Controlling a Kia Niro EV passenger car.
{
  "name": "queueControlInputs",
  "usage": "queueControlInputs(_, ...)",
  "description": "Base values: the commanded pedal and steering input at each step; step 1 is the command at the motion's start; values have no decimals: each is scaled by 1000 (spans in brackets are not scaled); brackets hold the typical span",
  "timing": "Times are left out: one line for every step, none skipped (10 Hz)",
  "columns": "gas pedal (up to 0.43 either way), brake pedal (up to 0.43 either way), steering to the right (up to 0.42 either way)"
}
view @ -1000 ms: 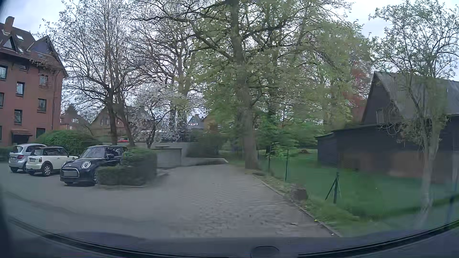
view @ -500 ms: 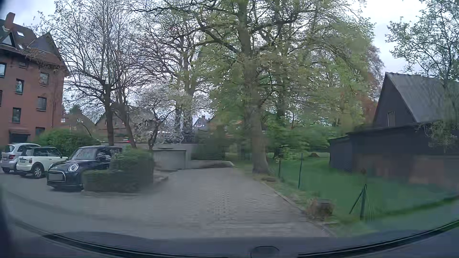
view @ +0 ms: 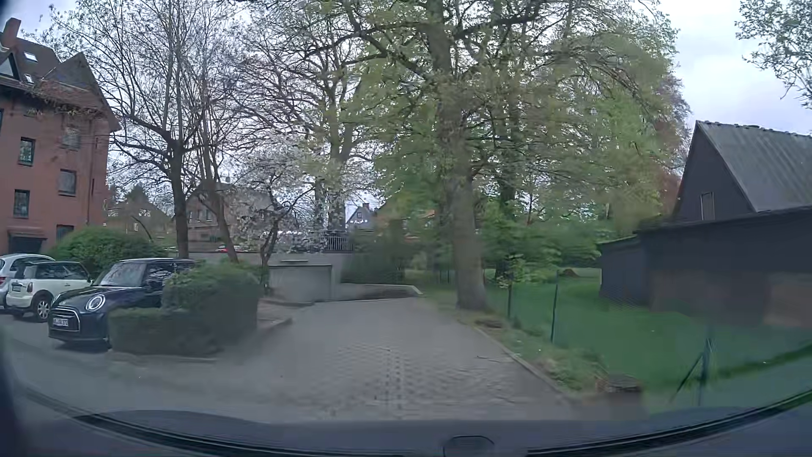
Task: Follow the waypoints while adhering to traffic rules and regulations
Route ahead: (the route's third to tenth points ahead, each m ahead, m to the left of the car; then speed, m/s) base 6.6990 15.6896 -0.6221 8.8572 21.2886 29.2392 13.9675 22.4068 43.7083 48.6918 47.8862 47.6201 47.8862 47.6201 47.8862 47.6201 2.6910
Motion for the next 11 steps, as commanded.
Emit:
queueControlInputs(59,0,-75)
queueControlInputs(59,0,-75)
queueControlInputs(59,0,-78)
queueControlInputs(47,0,-80)
queueControlInputs(47,0,-79)
queueControlInputs(47,0,-76)
queueControlInputs(47,0,-72)
queueControlInputs(47,0,-70)
queueControlInputs(47,0,-69)
queueControlInputs(39,0,-61)
queueControlInputs(39,0,-50)
